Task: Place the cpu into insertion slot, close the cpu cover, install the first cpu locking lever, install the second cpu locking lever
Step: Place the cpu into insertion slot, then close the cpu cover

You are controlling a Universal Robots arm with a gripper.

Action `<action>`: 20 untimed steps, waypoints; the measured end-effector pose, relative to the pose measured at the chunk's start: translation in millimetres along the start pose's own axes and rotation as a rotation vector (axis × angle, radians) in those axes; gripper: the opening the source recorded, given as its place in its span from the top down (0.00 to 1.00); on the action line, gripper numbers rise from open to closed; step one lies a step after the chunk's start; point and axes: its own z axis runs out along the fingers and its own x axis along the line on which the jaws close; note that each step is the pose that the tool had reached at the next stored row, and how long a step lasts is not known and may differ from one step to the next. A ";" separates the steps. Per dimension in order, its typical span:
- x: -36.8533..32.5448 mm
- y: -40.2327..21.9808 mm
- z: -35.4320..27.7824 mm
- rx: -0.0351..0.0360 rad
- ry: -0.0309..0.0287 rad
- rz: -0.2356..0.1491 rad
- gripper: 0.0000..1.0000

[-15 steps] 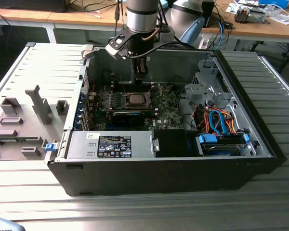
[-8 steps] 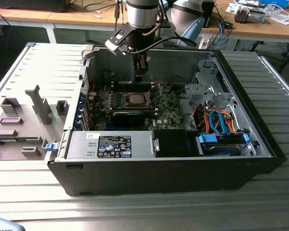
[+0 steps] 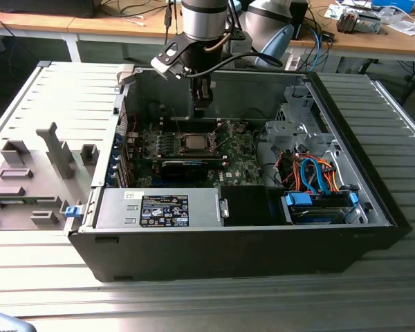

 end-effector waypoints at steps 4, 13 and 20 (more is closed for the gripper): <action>-0.1 0.6 -0.1 0.0002 -0.0002 0.000 0.89; -1.9 12.6 0.1 0.0003 -0.0016 0.000 0.89; -2.9 19.5 0.2 0.0003 -0.0016 0.000 0.89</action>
